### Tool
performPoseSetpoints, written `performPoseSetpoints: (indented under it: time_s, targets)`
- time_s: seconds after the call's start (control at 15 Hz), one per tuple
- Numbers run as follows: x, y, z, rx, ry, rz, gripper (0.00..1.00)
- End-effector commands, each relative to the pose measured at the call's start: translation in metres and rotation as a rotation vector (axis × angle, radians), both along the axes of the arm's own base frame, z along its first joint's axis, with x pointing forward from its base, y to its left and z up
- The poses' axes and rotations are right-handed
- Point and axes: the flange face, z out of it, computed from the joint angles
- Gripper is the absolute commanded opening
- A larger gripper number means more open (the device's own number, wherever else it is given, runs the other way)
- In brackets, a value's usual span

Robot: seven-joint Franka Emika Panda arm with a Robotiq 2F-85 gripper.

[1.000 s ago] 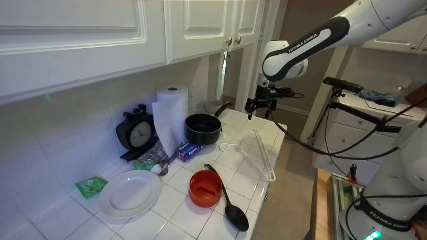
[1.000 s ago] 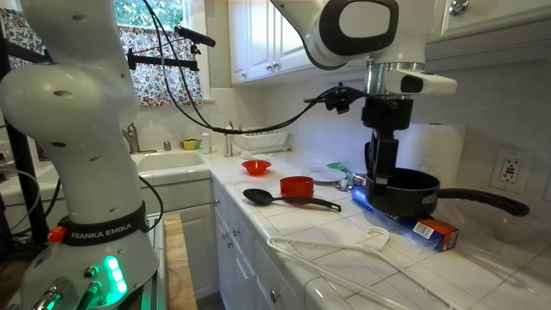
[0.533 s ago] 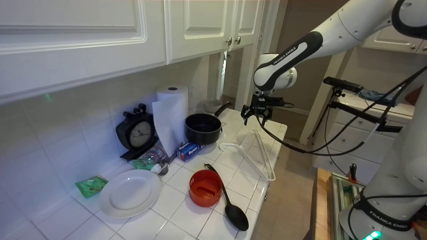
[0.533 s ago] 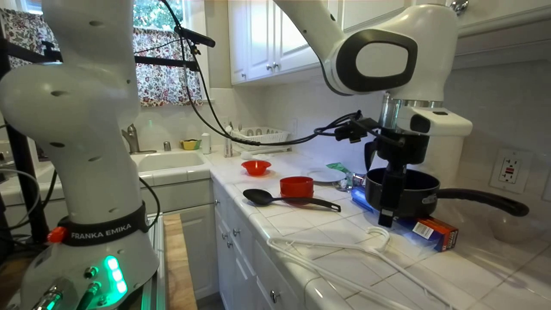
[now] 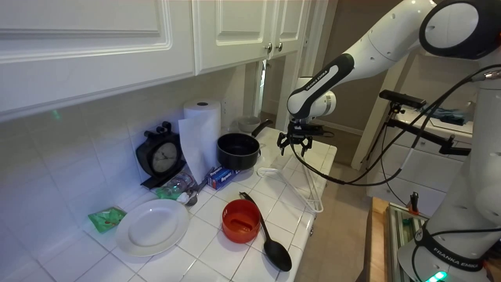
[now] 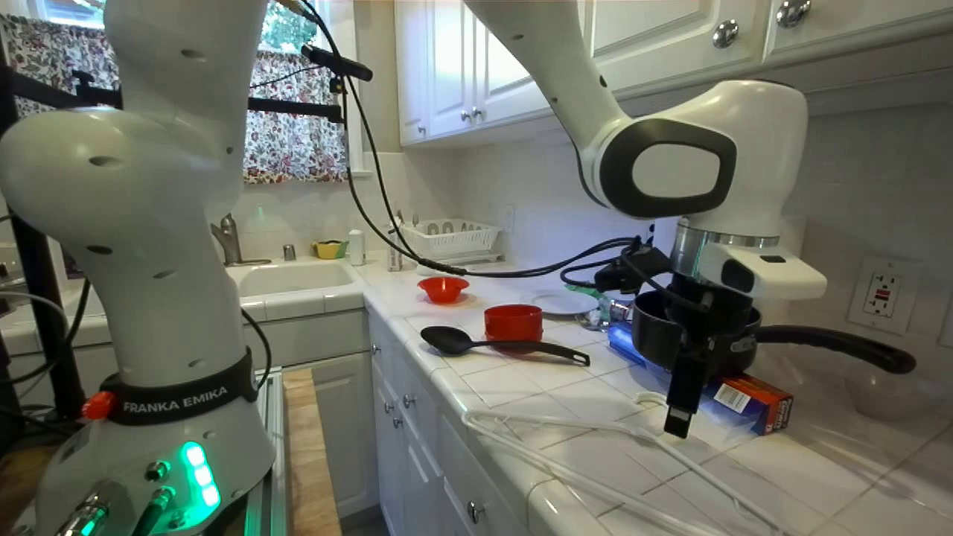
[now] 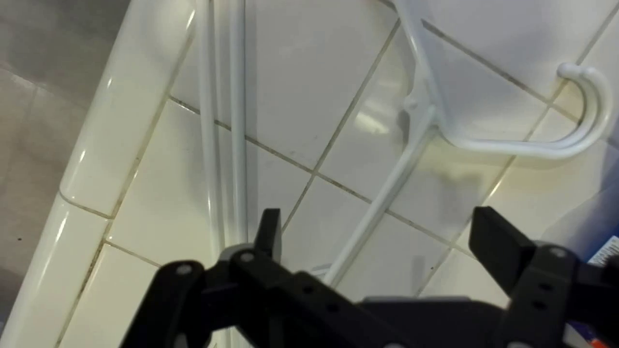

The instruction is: Put the hangers on the top right knob of the cabinet

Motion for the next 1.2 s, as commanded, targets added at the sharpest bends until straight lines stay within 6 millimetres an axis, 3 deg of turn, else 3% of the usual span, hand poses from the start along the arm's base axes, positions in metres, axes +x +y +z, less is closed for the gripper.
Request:
performPoseSetpoints:
  time_s: [0.0,0.4,1.13]
  targets:
    - [0.02,-0.003,-0.019,-0.024,-0.001,-0.018,1.0]
    - [0.03,-0.002,-0.039,-0.026,0.021,-0.065,1.0]
    - [0.037,0.0,-0.053,-0.043,0.021,-0.135,1.0]
